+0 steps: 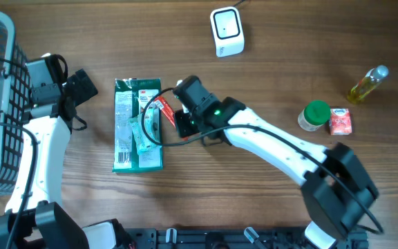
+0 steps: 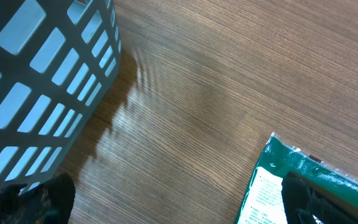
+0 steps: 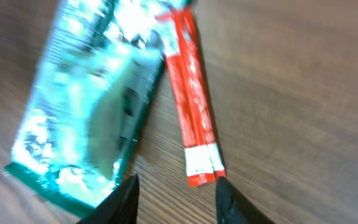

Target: Scan the item barcode

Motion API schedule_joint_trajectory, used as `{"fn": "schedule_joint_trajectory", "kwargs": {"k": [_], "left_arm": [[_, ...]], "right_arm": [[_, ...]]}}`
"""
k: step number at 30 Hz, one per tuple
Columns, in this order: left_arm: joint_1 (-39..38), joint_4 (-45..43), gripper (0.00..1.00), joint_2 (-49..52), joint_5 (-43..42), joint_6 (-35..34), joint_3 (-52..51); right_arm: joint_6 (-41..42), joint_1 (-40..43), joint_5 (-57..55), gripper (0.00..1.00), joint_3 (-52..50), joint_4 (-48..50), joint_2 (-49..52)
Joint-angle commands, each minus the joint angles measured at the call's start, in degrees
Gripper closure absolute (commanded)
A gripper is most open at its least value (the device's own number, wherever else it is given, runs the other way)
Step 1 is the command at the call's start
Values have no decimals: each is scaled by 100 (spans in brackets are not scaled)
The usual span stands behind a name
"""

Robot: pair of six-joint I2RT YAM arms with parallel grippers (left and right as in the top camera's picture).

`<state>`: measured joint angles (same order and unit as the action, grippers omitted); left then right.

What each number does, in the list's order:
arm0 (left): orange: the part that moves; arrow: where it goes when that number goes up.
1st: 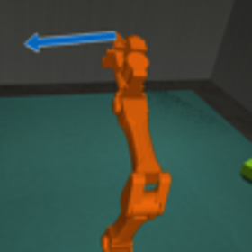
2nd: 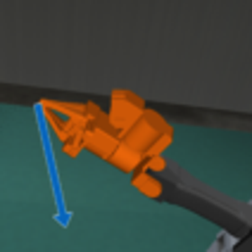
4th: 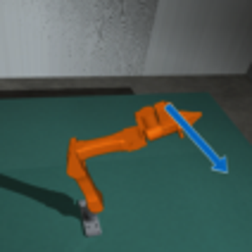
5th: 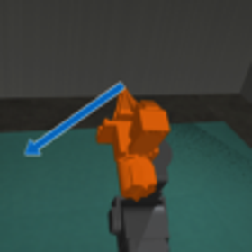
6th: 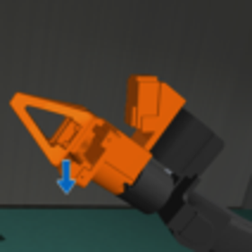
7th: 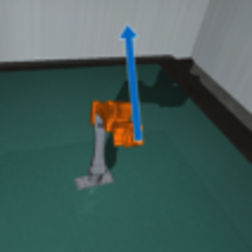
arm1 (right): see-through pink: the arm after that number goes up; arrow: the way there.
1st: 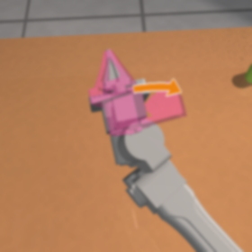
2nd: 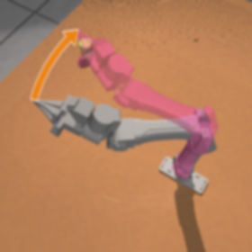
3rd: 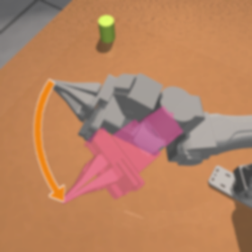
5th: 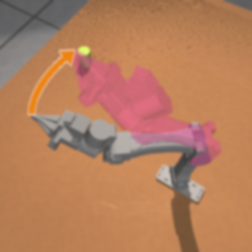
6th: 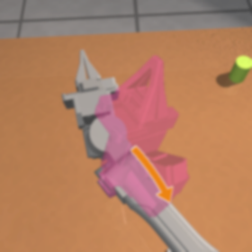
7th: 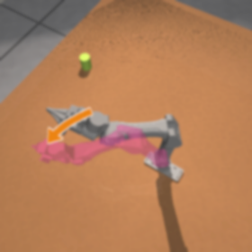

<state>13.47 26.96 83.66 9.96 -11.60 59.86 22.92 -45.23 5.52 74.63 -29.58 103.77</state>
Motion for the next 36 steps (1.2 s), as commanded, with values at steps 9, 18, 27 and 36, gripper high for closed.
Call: {"fn": "schedule_joint_trajectory", "kwargs": {"k": [9,18,27,36], "left_arm": [[26,-13,0,-72,-9,70,63],[26,-13,0,-72,-9,68,63],[26,-13,0,-72,-9,70,63],[26,-13,0,-72,-9,70,63]], "right_arm": [[-535,48,-385,70,68,-81,352],[-623,46,-289,71,68,345,1241],[-621,46,-286,69,68,448,1445],[-619,48,-267,64,151,413,1381]]}}
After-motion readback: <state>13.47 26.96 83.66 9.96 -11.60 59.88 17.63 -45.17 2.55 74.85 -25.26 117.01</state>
